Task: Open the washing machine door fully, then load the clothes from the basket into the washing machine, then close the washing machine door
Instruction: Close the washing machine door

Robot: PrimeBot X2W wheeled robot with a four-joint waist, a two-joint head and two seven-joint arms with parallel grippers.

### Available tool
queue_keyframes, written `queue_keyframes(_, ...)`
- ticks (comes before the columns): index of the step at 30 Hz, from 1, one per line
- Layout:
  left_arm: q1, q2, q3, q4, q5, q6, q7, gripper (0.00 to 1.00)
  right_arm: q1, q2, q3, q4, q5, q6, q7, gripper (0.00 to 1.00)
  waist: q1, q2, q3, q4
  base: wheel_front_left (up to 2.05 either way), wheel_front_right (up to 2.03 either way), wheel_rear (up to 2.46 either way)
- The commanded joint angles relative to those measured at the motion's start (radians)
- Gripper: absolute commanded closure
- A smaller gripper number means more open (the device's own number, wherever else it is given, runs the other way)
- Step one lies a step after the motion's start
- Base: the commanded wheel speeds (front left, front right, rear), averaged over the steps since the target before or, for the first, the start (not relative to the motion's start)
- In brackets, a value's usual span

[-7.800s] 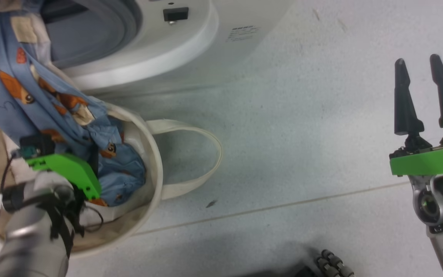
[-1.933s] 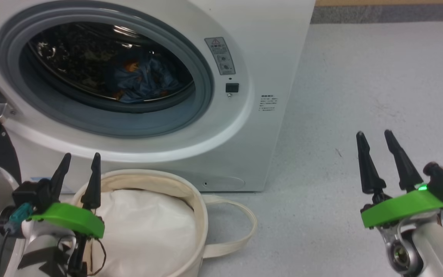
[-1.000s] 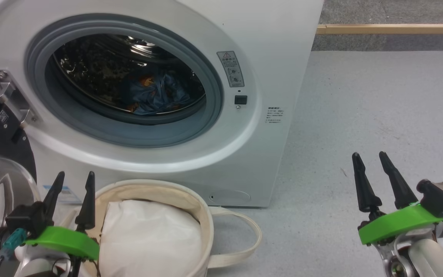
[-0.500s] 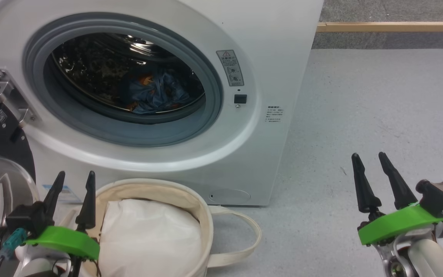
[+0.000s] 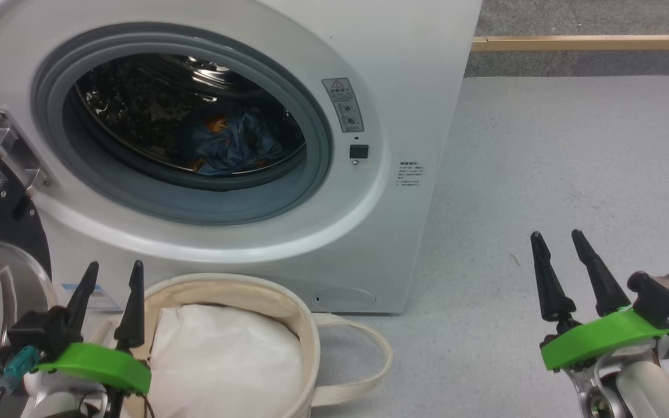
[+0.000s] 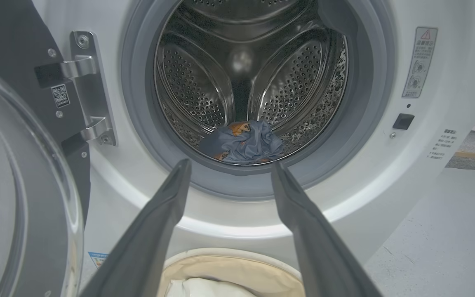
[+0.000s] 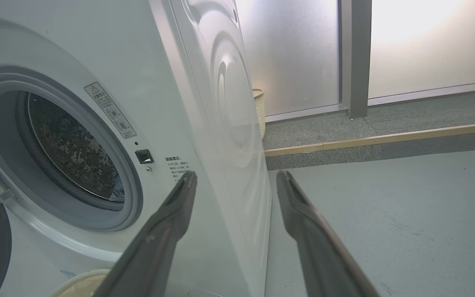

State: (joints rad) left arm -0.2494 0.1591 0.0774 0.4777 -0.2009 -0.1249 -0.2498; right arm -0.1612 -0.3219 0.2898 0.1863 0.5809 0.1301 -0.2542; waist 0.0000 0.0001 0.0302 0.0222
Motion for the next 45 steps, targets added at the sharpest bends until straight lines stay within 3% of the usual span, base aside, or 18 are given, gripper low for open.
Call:
queue_keyframes(1,-0.039,0.029,0.032,-0.025,-0.007,-0.006,-0.012,0.00,-0.024,-0.021,0.013,-0.023,-0.002,0.001,-0.008,0.00,0.0000,-0.0001,-0.004,-0.001,-0.94,0.78,0.17)
queue_keyframes(25,-0.026,0.030,0.022,-0.037,-0.018,-0.006,-0.012,0.00,-0.022,-0.023,0.019,-0.015,0.008,0.001,-0.008,0.00,0.0000,-0.0001,-0.020,0.013,-1.76,1.75,0.00)
queue_keyframes(45,-0.020,0.026,0.024,-0.041,-0.013,-0.006,-0.012,0.00,-0.020,-0.019,0.021,-0.011,0.011,0.001,-0.008,0.00,0.0000,-0.0001,-0.028,0.030,-0.18,0.18,0.00)
